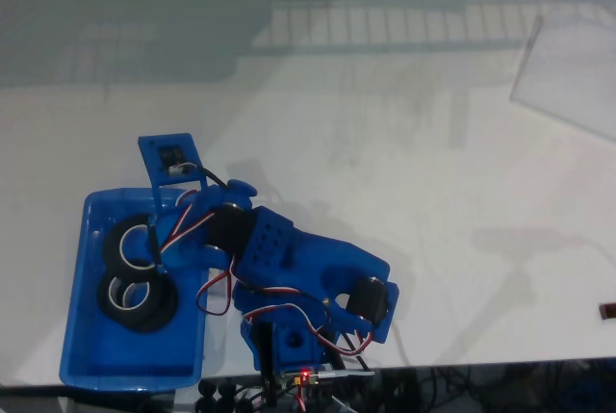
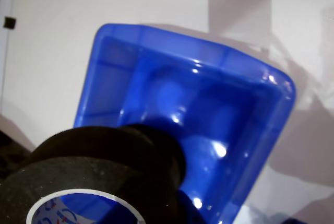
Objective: Grasp all tape and put them in the bin.
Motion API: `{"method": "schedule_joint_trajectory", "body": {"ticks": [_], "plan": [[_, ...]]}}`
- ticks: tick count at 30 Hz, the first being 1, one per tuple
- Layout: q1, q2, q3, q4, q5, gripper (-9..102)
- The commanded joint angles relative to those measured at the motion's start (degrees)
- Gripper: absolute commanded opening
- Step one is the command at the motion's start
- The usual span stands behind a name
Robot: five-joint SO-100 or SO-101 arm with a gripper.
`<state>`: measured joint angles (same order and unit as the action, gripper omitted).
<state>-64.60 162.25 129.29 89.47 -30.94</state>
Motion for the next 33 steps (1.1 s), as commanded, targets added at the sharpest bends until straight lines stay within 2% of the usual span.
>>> {"method": "schedule_joint_trajectory", "body": {"ticks": [1,13,22,28,33], "plan": [[-0.4,0.3,0.3,-1.3,-0.5,0],[1.8,-1.8,5.5,-8.3,0.1,2],[3.5,-2.5,7.6,-14.5,5.2,25],[5.8,-1.4,7.6,-17.5,6.7,27],[14.1,-0.1,7.6,-23.8,9.2,29]]}}
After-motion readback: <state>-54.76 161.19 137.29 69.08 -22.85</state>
